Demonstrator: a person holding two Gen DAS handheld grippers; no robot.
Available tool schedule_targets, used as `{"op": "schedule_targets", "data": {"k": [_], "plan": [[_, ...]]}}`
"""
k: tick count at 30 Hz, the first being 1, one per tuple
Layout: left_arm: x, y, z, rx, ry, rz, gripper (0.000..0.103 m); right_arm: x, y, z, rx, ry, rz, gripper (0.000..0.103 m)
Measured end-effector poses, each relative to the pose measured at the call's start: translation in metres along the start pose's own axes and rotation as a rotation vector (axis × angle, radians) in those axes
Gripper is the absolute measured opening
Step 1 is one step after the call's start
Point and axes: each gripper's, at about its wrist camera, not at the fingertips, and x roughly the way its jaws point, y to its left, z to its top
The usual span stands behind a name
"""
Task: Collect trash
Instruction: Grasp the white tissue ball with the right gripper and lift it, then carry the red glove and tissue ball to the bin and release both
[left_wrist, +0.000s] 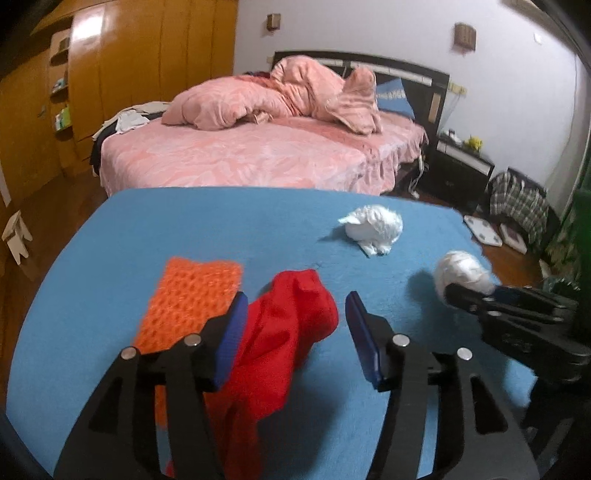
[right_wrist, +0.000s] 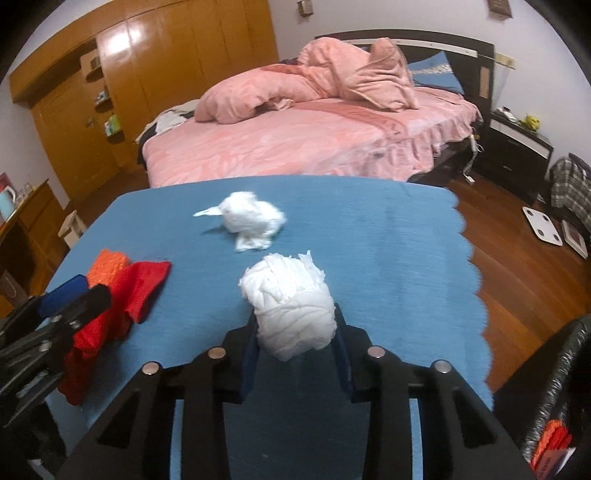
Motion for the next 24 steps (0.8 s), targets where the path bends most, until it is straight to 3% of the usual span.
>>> {"op": "schedule_targets", "data": {"k": [3, 4, 6, 7, 16, 24], "plan": [[0.013, -0.005, -0.003, 0.026, 0.036, 0.025, 0.048, 0.0, -0.005, -0.003, 0.008, 0.005, -0.004, 0.035], [0.018, -0.006, -0.003, 0.036, 0.06, 0.027, 0.031, 0.0, -0.006, -0.004, 0.014, 0.008, -0.005, 0.035], [0.021, -0.008, -0.004, 0.048, 0.079, 0.021, 0.012, 0.001, -0.007, -0.008, 0.027, 0.015, -0.003, 0.035], [0.021, -0.009, -0.005, 0.052, 0.081, 0.021, 0.008, 0.0, -0.007, -0.01, 0.029, 0.016, -0.003, 0.035], [0.006, -0.012, -0.008, 0.068, 0.018, 0.003, 0.005, -0.002, -0.002, -0.018, 0.02, 0.017, -0.017, 0.035], [-0.027, -0.02, 0.001, 0.049, -0.049, -0.03, 0.005, -0.028, -0.004, -0.013, 0.014, -0.033, -0.007, 0.035]]}}
